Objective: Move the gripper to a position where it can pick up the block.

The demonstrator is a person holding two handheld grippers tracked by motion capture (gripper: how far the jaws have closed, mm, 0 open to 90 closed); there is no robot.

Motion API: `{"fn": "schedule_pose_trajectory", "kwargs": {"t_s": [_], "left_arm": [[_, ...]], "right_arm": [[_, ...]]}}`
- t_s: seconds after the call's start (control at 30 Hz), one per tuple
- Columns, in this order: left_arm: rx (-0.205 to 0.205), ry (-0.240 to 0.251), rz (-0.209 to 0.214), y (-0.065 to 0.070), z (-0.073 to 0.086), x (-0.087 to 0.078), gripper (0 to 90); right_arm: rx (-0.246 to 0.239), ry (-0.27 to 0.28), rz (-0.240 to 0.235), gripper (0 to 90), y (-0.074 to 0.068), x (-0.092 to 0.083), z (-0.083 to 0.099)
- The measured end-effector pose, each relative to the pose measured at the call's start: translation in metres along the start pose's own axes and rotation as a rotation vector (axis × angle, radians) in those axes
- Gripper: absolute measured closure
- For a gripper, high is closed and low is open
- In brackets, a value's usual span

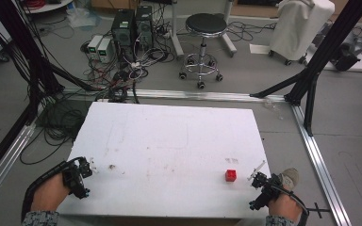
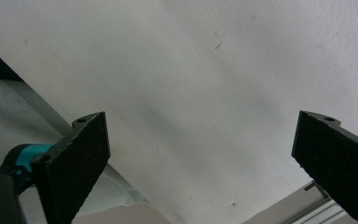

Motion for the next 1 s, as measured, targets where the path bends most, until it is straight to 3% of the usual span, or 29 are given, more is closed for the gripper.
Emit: {"fn": "schedule_pose_trajectory", "kwargs": {"t_s": [1.0], "left_arm": [[-0.009, 0.002, -0.022, -0.0016, 0.0019, 0.0009, 21.7]], "right_arm": [[-0.009, 0.011, -0.003, 3.4, 0.0008, 0.0045, 0.0002]]}}
Point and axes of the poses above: each handheld gripper's, and its own axes: x roughly forward along the jaws, z roughly out of its underside, y roughly to its right, the point moved 2 cm from there along x, roughly forward along the jaws, and after that the axes turned 14 degrees about -z, right-handed, at the moved point
